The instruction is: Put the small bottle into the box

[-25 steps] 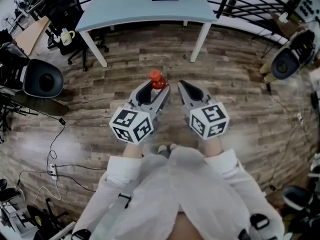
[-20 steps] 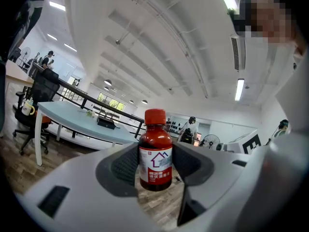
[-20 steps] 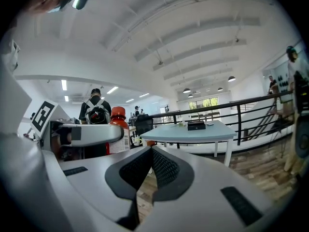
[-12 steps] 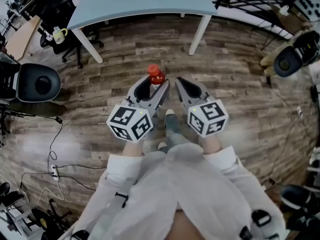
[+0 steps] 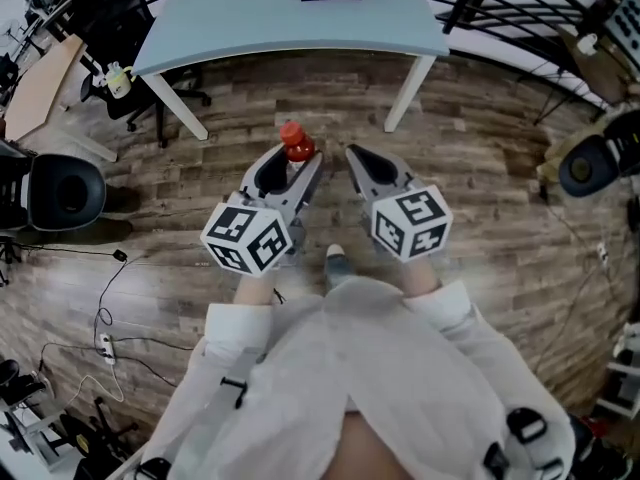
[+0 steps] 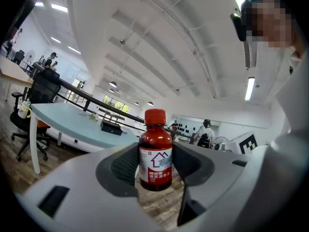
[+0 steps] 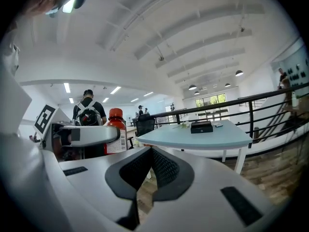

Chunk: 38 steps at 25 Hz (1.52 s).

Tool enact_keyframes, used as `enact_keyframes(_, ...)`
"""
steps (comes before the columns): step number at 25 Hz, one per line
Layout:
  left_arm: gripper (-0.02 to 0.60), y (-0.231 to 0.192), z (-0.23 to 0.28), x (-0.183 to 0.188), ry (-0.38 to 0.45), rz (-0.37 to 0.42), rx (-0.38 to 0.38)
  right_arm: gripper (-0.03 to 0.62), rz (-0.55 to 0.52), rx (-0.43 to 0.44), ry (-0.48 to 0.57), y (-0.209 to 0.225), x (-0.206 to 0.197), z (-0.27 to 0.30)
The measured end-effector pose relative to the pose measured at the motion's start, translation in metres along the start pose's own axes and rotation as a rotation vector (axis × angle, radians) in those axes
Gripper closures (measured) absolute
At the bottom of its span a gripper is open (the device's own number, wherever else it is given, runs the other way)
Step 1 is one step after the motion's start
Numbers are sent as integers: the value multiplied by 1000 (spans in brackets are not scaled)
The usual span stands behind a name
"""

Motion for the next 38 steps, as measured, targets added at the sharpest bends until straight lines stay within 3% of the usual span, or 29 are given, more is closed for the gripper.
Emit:
enact_keyframes(11,371,-31,105,21,9,-18,-10,591,-23,27,-14,90,30,57)
enact_keyframes(30,371,-98,176,30,-17,-84,-7,591,7,26,-25,144,39,123)
enact_keyframes(38,371,-147,230,55,-11,-82,-34,591,-2,-80,-50,180,58,179)
Point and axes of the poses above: the fingertips, and each gripper's own axes: z forward along the fingers, y to its right, x out of its top, the point moved 10 cm from there along -z, backward along the fingers
